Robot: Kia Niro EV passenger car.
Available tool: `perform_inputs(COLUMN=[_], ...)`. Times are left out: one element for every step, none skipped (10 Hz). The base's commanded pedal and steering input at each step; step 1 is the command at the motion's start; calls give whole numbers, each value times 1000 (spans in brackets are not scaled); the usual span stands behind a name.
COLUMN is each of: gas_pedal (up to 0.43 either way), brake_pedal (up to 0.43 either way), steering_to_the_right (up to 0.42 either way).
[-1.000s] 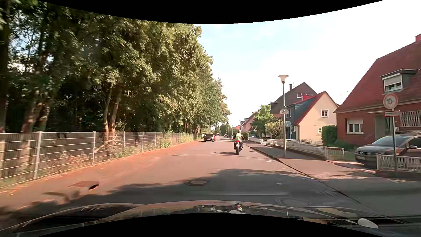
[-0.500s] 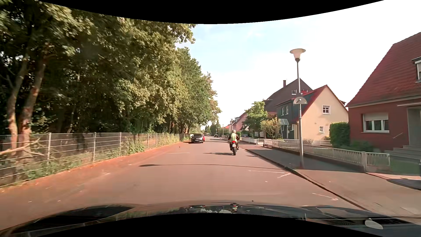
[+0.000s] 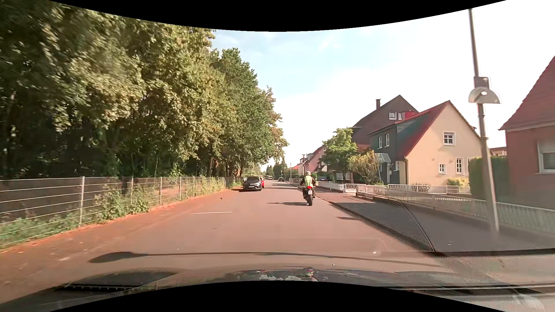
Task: Follow the waypoints while adhering to traffic rules and regulations
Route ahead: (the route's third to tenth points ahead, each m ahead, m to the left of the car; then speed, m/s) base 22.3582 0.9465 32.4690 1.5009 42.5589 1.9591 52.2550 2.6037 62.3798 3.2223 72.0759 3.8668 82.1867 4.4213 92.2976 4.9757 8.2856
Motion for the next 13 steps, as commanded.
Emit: perform_inputs(gas_pedal=[47,0,0,0,0,0,0,47,67,118,118,118,118], brake_pedal=[0,0,0,0,0,0,0,0,0,0,0,0,0], steering_to_the_right=[3,3,3,3,2,3,2,0,0,-1,-3,-3,-3])
